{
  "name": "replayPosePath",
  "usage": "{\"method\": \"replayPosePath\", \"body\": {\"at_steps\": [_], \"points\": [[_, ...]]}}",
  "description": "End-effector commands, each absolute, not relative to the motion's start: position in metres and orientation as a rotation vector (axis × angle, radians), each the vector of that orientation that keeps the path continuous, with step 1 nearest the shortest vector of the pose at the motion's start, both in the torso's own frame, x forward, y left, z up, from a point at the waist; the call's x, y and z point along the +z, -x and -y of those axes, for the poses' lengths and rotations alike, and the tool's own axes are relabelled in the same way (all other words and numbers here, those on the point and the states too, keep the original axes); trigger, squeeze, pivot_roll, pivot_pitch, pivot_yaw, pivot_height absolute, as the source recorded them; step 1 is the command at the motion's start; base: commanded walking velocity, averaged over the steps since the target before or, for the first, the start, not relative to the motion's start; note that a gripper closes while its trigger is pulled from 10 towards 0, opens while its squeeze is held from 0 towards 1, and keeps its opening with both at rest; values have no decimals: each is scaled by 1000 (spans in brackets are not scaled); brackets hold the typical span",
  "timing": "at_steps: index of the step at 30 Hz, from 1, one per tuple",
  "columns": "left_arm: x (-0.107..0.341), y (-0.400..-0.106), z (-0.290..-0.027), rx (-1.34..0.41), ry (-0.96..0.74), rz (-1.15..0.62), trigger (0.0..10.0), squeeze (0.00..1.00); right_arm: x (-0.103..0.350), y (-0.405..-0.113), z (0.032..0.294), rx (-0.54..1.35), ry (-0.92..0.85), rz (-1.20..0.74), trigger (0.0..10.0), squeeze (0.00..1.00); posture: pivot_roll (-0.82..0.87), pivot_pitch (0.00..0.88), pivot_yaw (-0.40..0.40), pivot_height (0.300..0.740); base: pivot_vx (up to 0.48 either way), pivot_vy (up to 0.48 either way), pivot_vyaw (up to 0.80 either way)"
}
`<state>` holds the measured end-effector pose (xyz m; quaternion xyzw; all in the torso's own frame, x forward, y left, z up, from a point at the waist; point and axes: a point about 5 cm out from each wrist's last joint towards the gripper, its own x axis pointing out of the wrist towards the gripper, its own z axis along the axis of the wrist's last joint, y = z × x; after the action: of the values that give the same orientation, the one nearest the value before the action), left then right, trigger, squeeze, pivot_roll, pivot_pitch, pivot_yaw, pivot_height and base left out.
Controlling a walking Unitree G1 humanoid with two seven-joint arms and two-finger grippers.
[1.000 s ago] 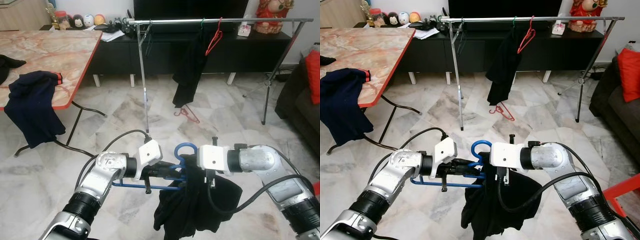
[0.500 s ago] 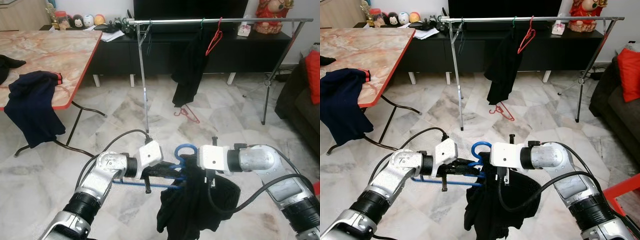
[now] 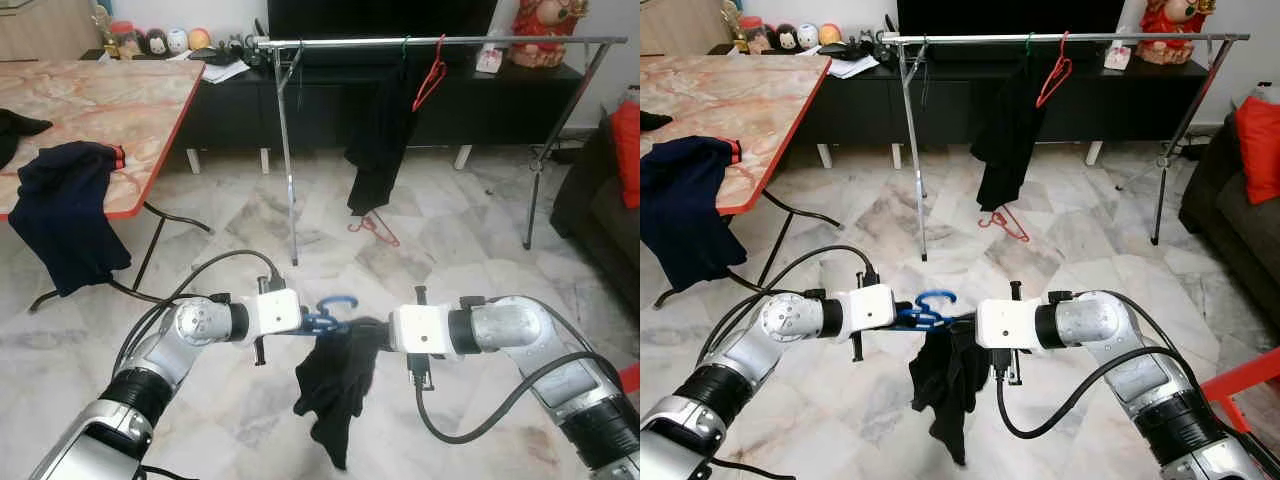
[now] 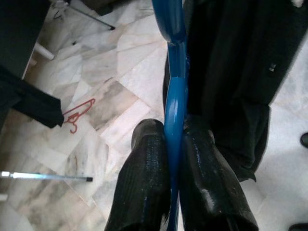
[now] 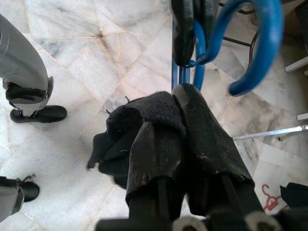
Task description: Hang hanger
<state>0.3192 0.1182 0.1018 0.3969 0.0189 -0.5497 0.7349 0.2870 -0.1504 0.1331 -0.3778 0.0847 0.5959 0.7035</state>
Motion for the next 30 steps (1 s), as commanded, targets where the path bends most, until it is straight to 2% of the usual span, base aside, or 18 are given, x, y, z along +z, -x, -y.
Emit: {"method": "replayPosePath", "body": {"at_steps": [1,4,5,12,15,18,21,30], "points": [[102,-319,-120,-1267,-949,-52,10000,0,142,-287,147,1346,850,-137,10000,0,-121,0,-16,740,0,0,0],[96,-315,-124,-1332,-1022,-94,10000,0,143,-287,145,1356,850,-129,10000,0,-122,0,-18,740,0,0,0],[91,-313,-129,-1360,-1117,-119,10000,0,143,-287,146,1362,858,-131,10000,0,-122,0,-18,740,0,0,0],[79,-317,-142,-1330,-1341,-150,10000,0,142,-289,146,1360,874,-137,10000,0,-122,0,-17,740,0,0,0],[82,-320,-140,-1311,-1335,-117,10000,0,142,-287,144,1366,866,-131,10000,0,-123,0,-18,740,0,0,0],[89,-321,-130,-1303,-1221,-38,10000,0,142,-286,142,1375,864,-127,10000,0,-125,0,-18,740,0,0,0],[96,-324,-126,-1276,-1176,16,10000,0,142,-286,142,1376,864,-126,10000,0,-122,0,-18,740,0,0,0],[102,-323,-135,-1324,-1213,22,10000,0,141,-285,141,1382,865,-128,10000,0,-119,0,-19,740,0,0,0]]}}
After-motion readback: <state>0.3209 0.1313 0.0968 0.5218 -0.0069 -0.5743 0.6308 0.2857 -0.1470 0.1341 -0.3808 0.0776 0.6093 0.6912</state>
